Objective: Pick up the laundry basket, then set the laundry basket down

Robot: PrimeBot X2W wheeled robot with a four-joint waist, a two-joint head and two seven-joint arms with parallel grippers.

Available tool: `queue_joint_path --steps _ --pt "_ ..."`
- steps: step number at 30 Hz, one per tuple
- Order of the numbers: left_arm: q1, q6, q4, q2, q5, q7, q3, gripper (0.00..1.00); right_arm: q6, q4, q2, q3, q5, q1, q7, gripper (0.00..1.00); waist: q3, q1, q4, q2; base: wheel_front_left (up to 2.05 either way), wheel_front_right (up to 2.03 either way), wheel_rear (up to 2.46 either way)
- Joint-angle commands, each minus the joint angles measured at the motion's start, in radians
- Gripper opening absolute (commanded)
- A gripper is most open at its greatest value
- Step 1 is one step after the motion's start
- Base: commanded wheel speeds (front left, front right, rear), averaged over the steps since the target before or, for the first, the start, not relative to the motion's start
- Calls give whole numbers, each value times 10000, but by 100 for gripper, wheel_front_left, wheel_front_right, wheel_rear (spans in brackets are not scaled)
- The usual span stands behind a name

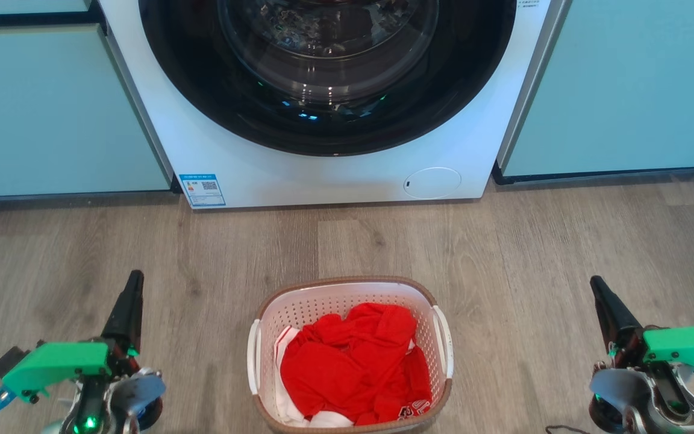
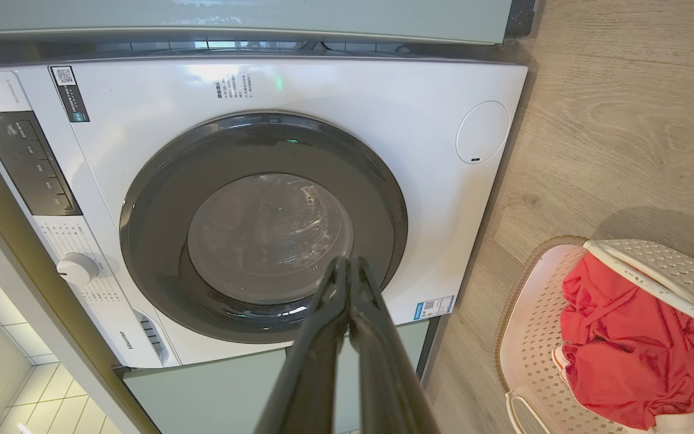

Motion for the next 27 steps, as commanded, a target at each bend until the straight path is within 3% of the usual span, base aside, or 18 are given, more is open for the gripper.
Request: queue_joint_path --steps 1,12,13,19,27 --pt "-581 -65 -291 47 92 76 374 0 71 -309 -74 166 -107 -493 90 0 0 0 0 0 0 0 0" --pt "-581 -65 -291 46 94 77 375 0 71 -309 -74 164 -108 -493 91 0 0 0 0 0 0 0 0" --pt "-1 0 -1 0 1 -1 2 100 0 -1 0 0 -1 -1 0 100 0 0 0 0 0 0 0" --pt "430 13 634 -53 7 -22 -35 100 0 630 76 55 -11 321 -22 100 5 0 -1 0 0 0 0" --pt "368 8 586 -47 96 -256 -11 100 5 476 67 96 -246 280 -255 100 -17 0 -9 0 0 0 0"
